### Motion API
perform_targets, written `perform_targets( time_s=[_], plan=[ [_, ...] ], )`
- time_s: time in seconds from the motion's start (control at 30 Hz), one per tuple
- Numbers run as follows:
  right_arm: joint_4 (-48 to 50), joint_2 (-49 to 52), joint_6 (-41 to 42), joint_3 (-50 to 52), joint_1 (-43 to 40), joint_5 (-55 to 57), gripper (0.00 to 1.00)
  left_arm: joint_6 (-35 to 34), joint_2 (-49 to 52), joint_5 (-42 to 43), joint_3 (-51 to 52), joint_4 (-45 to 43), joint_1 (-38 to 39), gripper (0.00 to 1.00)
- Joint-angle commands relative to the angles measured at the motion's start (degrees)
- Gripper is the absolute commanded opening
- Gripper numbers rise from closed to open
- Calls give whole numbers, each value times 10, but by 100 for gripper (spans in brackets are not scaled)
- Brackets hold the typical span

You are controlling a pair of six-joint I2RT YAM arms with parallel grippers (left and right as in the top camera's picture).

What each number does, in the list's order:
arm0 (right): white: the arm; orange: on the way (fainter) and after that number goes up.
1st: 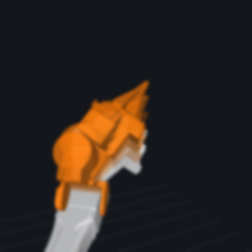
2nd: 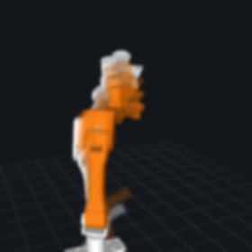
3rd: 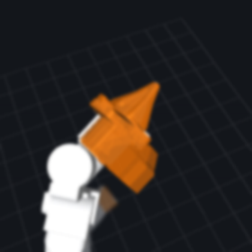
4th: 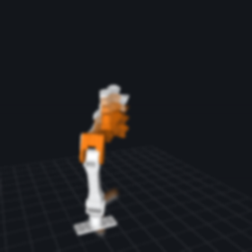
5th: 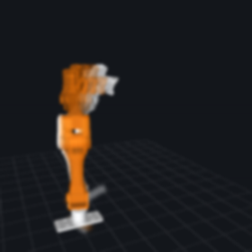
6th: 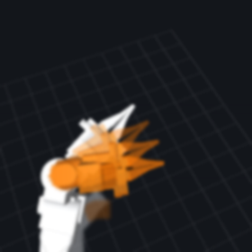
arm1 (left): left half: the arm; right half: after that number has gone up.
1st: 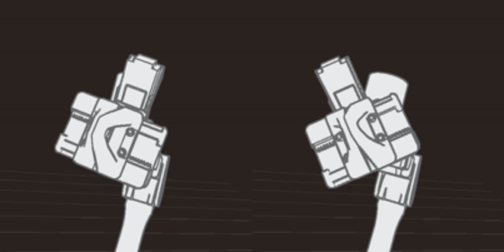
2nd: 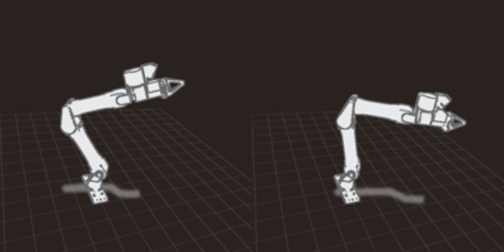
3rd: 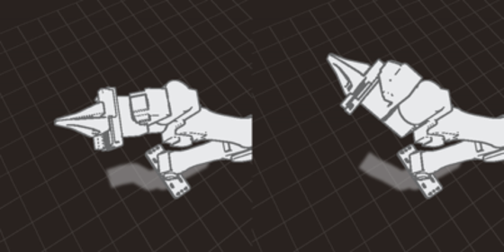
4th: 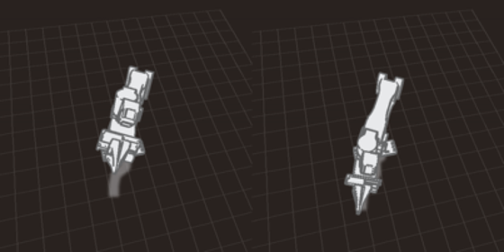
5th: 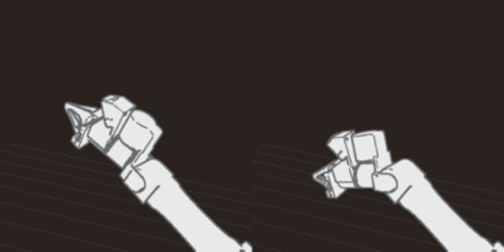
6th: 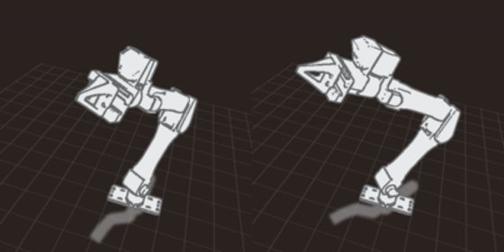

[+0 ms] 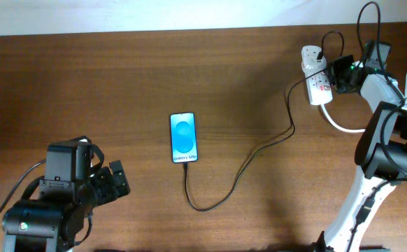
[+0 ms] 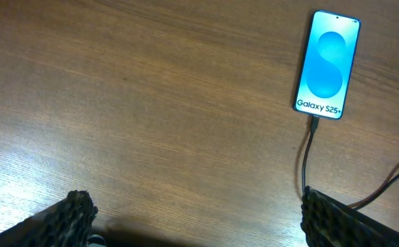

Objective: Plug charger to phone and switch on socket

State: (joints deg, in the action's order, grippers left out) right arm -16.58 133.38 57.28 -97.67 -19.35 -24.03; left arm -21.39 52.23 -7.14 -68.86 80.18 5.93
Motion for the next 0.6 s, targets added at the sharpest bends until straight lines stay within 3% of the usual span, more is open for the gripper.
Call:
perform_targets(
  time_s=[0.0, 0.57],
  plan=[
    [-16, 38, 7, 3, 43, -43, 4, 7, -2, -9, 5, 1, 0, 99],
    [-101, 38, 7, 3, 88, -22, 4, 7, -2, -9, 5, 0, 0, 99]
  ],
)
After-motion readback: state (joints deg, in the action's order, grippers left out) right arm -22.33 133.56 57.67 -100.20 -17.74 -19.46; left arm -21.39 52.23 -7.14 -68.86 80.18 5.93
